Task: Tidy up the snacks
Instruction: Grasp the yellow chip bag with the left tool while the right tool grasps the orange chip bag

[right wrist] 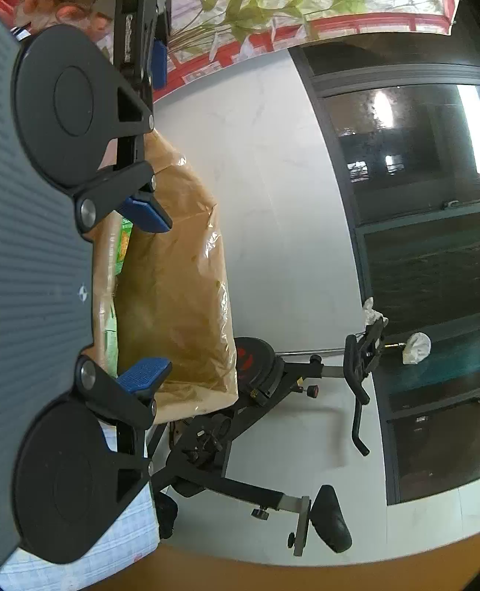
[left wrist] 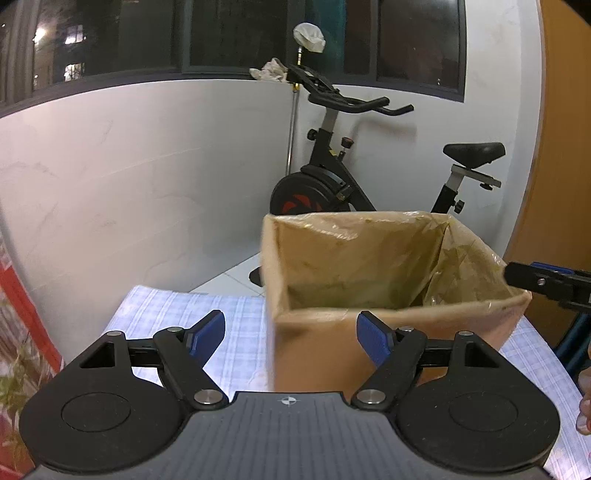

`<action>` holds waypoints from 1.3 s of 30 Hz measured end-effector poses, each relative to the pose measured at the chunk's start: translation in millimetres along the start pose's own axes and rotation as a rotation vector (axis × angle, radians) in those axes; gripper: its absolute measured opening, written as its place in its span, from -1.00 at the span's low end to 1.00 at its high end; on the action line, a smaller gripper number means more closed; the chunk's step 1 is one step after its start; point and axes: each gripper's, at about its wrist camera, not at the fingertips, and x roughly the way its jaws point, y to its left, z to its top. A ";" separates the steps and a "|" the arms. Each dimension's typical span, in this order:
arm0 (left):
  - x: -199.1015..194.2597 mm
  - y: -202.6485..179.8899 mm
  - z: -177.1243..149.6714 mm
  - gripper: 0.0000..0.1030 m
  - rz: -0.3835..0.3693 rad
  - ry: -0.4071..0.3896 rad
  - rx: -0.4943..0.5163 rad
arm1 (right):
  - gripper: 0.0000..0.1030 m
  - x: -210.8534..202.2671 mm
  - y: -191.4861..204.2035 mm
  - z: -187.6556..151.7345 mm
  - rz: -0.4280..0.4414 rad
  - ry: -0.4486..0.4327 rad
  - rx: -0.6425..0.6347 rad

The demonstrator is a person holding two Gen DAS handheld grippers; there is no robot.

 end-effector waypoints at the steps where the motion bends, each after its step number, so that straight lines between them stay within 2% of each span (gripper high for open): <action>1: -3.7 4.6 -5.6 0.56 0.000 -0.002 -0.007 | 0.51 -4.2 -1.2 -2.9 0.004 -0.005 0.004; 8: -10.0 23.3 -50.4 0.57 0.009 0.052 -0.057 | 0.50 -21.9 -3.1 -39.4 -0.011 0.012 -0.029; 18: 10.8 26.6 -107.6 0.56 -0.001 0.176 -0.123 | 0.50 -22.2 -26.6 -101.2 -0.094 0.174 -0.030; 27: 20.4 32.7 -119.3 0.56 -0.004 0.209 -0.160 | 0.70 -25.9 -56.4 -146.0 -0.189 0.312 0.030; 30: 18.7 33.2 -126.1 0.56 -0.006 0.215 -0.170 | 0.84 -28.3 -68.3 -156.0 -0.217 0.346 0.088; 35: 18.8 31.9 -132.3 0.56 -0.007 0.228 -0.172 | 0.91 -26.0 -86.1 -170.3 -0.213 0.413 0.196; 39: 20.8 32.0 -135.2 0.56 -0.012 0.245 -0.170 | 0.97 -20.0 -84.9 -178.0 -0.189 0.435 0.203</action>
